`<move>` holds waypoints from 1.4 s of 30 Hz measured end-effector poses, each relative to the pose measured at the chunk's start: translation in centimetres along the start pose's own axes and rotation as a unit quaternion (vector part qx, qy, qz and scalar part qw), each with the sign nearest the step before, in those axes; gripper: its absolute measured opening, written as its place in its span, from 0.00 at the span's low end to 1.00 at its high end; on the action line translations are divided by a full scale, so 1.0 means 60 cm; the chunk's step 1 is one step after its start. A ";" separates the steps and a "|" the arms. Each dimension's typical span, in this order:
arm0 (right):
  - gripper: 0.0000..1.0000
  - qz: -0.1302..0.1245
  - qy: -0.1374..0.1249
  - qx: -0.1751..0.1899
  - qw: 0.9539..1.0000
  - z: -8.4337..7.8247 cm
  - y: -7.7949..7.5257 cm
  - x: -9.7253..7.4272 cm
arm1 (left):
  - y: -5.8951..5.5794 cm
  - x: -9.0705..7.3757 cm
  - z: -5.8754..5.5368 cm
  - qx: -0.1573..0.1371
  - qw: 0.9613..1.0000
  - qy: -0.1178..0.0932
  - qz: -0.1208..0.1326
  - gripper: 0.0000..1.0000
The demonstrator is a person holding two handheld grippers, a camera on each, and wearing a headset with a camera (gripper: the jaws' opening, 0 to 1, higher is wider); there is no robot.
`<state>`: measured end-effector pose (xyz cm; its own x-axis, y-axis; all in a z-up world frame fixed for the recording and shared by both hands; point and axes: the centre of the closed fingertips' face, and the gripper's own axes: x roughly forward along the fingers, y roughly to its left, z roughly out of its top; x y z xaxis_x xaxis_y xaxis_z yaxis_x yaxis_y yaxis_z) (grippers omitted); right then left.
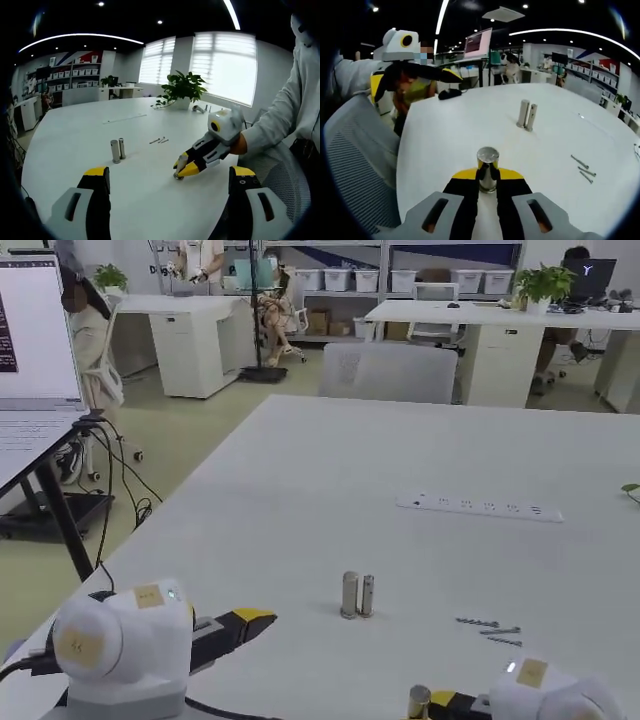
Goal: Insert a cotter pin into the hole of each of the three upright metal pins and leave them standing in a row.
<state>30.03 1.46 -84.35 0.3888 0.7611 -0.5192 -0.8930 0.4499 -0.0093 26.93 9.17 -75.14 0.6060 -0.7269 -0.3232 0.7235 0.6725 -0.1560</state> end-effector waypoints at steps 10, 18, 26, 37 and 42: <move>0.13 0.008 -0.013 0.009 1.000 -0.009 -0.004 -0.002 | -0.001 -0.003 0.000 0.000 1.000 0.002 0.000 0.99; 0.14 0.013 -0.018 -0.004 1.000 -0.008 -0.002 -0.001 | -0.002 -0.004 0.000 0.001 1.000 0.001 0.000 0.99; 0.25 0.018 -0.009 0.006 1.000 -0.010 -0.006 -0.014 | -0.006 -0.006 0.001 0.002 1.000 0.000 -0.001 0.99; 0.29 0.035 -0.004 0.008 0.999 0.001 -0.006 -0.080 | -0.007 -0.005 -0.004 0.005 1.000 0.005 -0.004 0.99; 0.26 0.030 -0.013 -0.018 0.999 0.019 0.002 -0.103 | -0.010 0.000 -0.005 0.006 1.000 0.007 -0.006 0.99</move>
<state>27.79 -2.67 -80.16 0.3400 0.7978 -0.4979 -0.9222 0.3865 -0.0104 26.39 8.83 -75.31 0.5923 -0.7330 -0.3344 0.7349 0.6617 -0.1488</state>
